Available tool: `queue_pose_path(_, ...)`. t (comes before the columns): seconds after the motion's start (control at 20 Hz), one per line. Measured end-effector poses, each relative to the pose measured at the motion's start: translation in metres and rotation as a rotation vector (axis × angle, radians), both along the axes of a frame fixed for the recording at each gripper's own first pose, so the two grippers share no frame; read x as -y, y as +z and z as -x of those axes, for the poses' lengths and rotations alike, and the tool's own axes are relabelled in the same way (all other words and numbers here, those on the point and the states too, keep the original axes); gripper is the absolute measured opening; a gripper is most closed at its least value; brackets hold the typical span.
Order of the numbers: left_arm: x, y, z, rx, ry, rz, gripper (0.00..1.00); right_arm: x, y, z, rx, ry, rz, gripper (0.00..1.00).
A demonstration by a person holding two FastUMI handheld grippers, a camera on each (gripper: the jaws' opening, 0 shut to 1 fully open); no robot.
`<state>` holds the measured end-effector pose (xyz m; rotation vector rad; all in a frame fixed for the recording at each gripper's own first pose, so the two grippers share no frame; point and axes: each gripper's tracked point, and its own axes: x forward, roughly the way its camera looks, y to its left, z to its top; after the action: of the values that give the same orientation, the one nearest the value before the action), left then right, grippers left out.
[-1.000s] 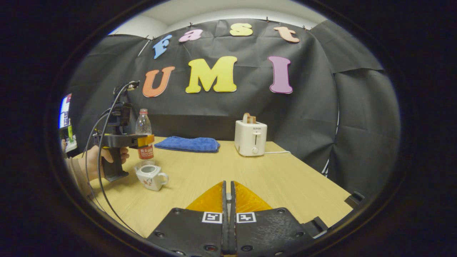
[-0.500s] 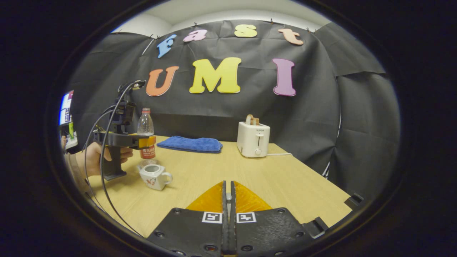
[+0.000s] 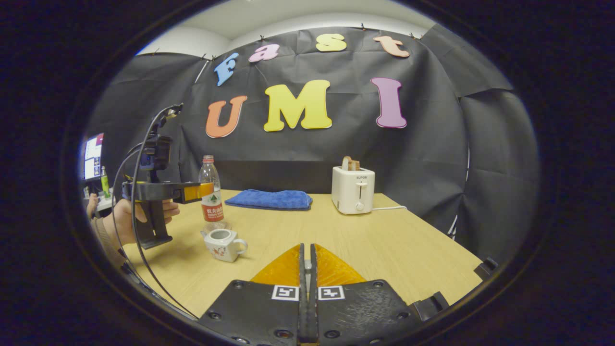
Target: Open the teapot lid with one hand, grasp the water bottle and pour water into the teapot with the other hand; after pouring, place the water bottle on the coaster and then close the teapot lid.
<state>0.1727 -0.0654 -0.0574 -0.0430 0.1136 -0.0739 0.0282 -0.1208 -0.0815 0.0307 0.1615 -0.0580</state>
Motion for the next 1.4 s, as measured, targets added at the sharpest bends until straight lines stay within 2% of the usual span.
queue_pose_path(0.3, -0.033, 0.015, 0.057, -0.038, 0.034, 0.066, 0.97, -0.013, 0.041, -0.006, 0.051, 0.011, 0.027, 0.0)
queue_pose_path(0.45, -0.046, 0.029, 0.089, -0.009, 0.057, 0.108, 0.98, -0.033, 0.06, -0.014, 0.066, 0.054, 0.015, 0.0)
queue_pose_path(0.7, -0.076, 0.034, 0.126, 0.026, 0.1, 0.115, 0.97, -0.066, 0.071, -0.033, 0.077, 0.126, 0.003, 0.0)
queue_pose_path(0.95, -0.086, 0.03, 0.146, 0.022, 0.088, 0.117, 0.98, -0.105, 0.061, -0.061, 0.05, 0.205, -0.01, 0.0)
queue_pose_path(1.05, -0.085, 0.029, 0.154, -0.003, 0.078, 0.112, 0.98, -0.114, 0.052, -0.077, 0.027, 0.211, -0.006, 0.0)
queue_pose_path(1.15, -0.081, 0.043, 0.159, 0.031, 0.045, 0.113, 0.97, -0.127, 0.04, -0.091, -0.001, 0.233, -0.02, 0.0)
queue_pose_path(1.4, -0.103, 0.053, 0.172, 0.033, 0.087, 0.086, 0.97, -0.16, 0.007, -0.115, -0.064, 0.311, -0.015, 0.0)
